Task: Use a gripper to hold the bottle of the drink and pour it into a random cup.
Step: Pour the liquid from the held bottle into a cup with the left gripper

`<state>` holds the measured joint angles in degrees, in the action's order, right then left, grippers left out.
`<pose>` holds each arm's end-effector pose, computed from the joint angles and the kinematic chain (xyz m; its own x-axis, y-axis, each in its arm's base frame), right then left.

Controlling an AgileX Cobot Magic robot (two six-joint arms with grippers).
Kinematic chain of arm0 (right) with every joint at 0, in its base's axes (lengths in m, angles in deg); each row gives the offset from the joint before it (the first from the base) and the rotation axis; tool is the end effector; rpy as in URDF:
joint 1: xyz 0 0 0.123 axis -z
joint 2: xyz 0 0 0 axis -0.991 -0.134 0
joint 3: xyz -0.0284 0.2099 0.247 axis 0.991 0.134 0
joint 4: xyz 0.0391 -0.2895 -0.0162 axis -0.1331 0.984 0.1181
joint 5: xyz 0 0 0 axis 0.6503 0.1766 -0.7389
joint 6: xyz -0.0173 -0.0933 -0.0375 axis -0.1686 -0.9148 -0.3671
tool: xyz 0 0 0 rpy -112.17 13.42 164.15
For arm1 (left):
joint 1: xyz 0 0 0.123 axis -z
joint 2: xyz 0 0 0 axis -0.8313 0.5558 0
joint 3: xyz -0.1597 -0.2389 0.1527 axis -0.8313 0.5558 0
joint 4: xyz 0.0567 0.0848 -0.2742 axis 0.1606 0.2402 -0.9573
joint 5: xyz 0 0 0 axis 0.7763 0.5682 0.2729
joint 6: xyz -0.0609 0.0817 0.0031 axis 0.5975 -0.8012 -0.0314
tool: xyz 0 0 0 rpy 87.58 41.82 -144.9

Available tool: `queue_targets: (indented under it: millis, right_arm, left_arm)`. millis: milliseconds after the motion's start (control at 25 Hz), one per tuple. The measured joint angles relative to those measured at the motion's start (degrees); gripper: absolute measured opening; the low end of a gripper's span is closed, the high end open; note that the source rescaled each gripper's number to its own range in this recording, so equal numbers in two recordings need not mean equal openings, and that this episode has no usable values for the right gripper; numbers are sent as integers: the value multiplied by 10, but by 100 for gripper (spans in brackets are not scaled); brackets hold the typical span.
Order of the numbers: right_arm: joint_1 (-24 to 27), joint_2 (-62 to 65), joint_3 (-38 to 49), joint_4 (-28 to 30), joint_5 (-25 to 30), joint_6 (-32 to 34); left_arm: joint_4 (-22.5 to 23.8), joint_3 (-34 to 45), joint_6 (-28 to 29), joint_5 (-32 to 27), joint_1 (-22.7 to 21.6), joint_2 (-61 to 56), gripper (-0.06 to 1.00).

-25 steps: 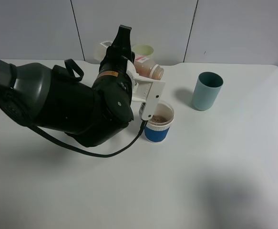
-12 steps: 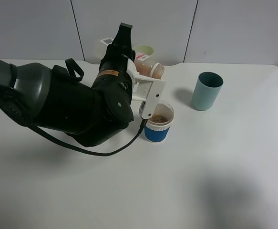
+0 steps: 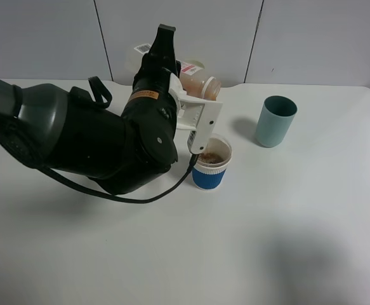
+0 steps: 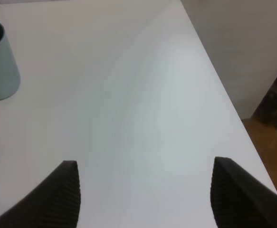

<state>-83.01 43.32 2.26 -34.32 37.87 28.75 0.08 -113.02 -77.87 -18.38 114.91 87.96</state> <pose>-0.0026 -0.0213 0.2935 -0.4382 -0.0229 -0.8986 0.1670 0.9802 -0.1064 0.2840 -0.2954 0.2025 -0.0262 0.9753 0.2192 0.0846 -0.2163 0.9726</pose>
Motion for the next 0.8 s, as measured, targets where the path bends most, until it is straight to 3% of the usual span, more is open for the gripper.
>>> queue_targets:
  millis: [800]
  right_arm:
    - [0,0,0,0,0,0]
  left_arm:
    - [-3,44,1,3,0,-4,5]
